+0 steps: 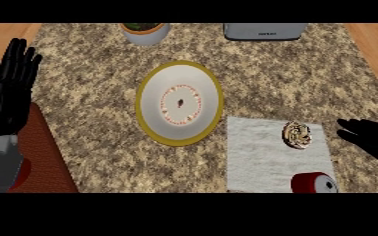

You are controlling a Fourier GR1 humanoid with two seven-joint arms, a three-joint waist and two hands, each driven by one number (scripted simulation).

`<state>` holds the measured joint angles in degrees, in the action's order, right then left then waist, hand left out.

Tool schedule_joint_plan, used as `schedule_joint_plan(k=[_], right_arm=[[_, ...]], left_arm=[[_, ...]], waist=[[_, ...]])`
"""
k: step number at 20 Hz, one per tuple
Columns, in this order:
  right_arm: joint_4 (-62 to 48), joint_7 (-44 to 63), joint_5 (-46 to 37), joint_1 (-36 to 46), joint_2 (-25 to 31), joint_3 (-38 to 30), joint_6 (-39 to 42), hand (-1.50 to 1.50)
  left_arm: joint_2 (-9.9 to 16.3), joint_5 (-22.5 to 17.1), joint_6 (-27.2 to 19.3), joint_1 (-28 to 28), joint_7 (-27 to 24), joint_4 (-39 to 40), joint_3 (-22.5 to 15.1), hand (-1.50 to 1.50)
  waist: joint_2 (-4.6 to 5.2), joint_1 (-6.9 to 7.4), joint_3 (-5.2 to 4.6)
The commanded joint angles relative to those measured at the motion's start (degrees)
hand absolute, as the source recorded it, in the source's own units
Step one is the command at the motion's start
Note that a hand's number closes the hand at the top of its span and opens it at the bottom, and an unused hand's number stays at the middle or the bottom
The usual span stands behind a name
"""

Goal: Pick the cupcake from the placemat and place it in the bowl

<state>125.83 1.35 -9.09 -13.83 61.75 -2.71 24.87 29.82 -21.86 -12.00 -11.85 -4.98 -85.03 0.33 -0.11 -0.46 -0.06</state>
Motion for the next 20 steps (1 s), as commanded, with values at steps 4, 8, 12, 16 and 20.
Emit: schedule_joint_plan(k=[4, 8, 12, 16, 20], right_arm=[[-0.7, 3.2, -5.3, 2.7, -5.9, 1.2, 6.5, -1.5], [-10.8, -4.1, -12.2, 5.9, -8.7, 3.8, 6.5, -1.5], [-14.4, -3.3, -17.9, 9.4, -13.9, 8.8, 6.2, -1.5], [-18.3, -2.2, -20.4, 13.2, -18.2, 9.3, 8.2, -1.5], [-29.4, -12.6, -24.6, 13.2, -17.5, 7.5, 3.5, -1.5]], left_arm=[[-2.5, 2.6, 0.6, -0.5, 1.7, -0.7, 0.9, 0.0], [-2.7, 3.4, 1.0, 1.2, 2.8, -3.9, 1.6, 0.0], [-4.0, 4.0, 4.7, -2.3, -2.3, 5.2, 3.6, 0.0], [-4.3, 5.1, 3.3, 0.8, 1.9, -1.7, 4.6, 0.0], [-2.3, 4.1, 5.5, -0.9, 5.2, -2.9, 5.7, 0.0]], waist=[[0.07, 0.3, 0.05], [0.09, 0.77, 0.09], [0.24, 0.61, 0.06], [0.13, 0.84, 0.07], [0.16, 0.88, 0.12]])
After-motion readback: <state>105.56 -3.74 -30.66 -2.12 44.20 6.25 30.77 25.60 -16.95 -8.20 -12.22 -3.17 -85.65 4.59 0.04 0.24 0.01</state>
